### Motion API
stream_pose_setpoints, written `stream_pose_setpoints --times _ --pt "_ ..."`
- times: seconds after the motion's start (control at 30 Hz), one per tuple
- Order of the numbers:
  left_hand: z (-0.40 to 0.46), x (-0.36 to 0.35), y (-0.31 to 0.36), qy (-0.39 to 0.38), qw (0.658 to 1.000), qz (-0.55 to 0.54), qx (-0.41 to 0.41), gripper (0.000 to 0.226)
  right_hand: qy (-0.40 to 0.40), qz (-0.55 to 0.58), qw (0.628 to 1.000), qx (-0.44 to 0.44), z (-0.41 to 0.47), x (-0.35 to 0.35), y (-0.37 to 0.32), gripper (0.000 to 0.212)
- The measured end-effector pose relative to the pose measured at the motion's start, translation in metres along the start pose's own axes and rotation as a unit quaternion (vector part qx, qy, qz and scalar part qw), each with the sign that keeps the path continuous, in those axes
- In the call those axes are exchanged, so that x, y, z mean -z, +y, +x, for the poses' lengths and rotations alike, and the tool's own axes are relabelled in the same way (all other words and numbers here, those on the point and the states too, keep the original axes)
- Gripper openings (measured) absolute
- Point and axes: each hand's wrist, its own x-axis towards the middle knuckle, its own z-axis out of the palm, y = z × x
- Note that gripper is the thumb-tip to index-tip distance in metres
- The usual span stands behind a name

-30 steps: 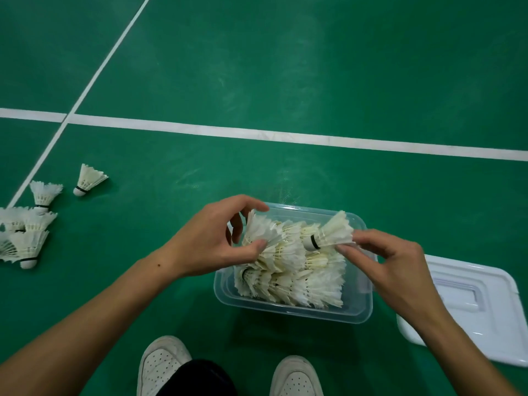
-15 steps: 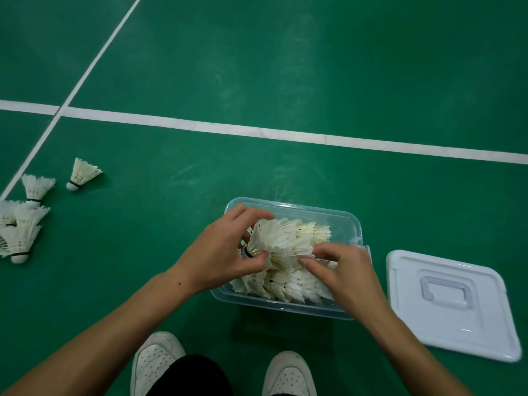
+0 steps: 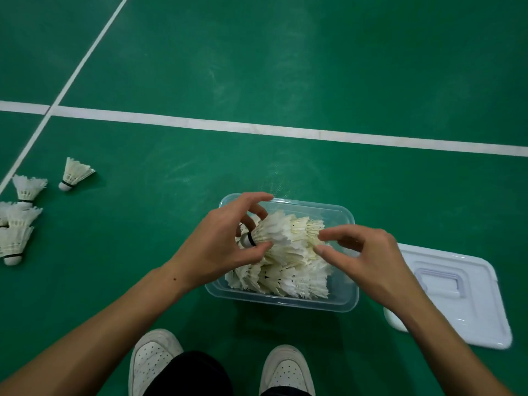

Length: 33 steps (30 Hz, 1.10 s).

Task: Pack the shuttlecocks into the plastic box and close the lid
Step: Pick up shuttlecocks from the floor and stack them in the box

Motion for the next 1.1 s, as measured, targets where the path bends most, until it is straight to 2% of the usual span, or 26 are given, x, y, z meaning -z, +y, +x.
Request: stream_pose_setpoints --times 0.1,0.17,0.27,0.4,0.53,0.67,0.93,1.1 --pt "0.015 -0.004 0.013 0.008 1.0 0.0 -0.024 0.07 -0.009 0.113 0.993 0.03 -0.006 0.006 -0.018 0.031" --pt "0.025 -0.01 0.02 0.012 0.999 0.002 -0.037 0.068 -0.004 0.123 0.991 0.053 -0.004 -0.001 -0.026 0.031" --pt "0.036 -0.019 0.029 0.013 0.998 0.006 -0.061 0.064 0.057 0.115 0.988 0.091 0.001 -0.009 -0.024 0.02" --pt "0.038 -0.024 0.023 -0.008 0.999 -0.001 -0.047 0.071 0.124 0.132 0.982 0.056 -0.003 0.001 -0.006 0.013" --pt "0.023 -0.021 0.001 -0.066 0.994 0.081 -0.021 0.075 0.17 0.073 0.983 0.009 -0.019 0.012 0.017 0.013" --pt "0.005 -0.024 -0.017 -0.097 0.99 0.1 0.003 0.076 0.154 0.015 0.988 -0.015 -0.03 0.007 0.032 0.014" --pt "0.004 -0.029 -0.027 -0.086 0.992 0.087 0.016 0.07 0.088 -0.02 0.996 -0.009 -0.018 -0.021 0.033 0.014" --pt "0.009 -0.032 -0.027 -0.087 0.993 0.072 0.03 0.068 0.075 -0.029 0.997 -0.017 -0.003 -0.033 0.032 0.019"
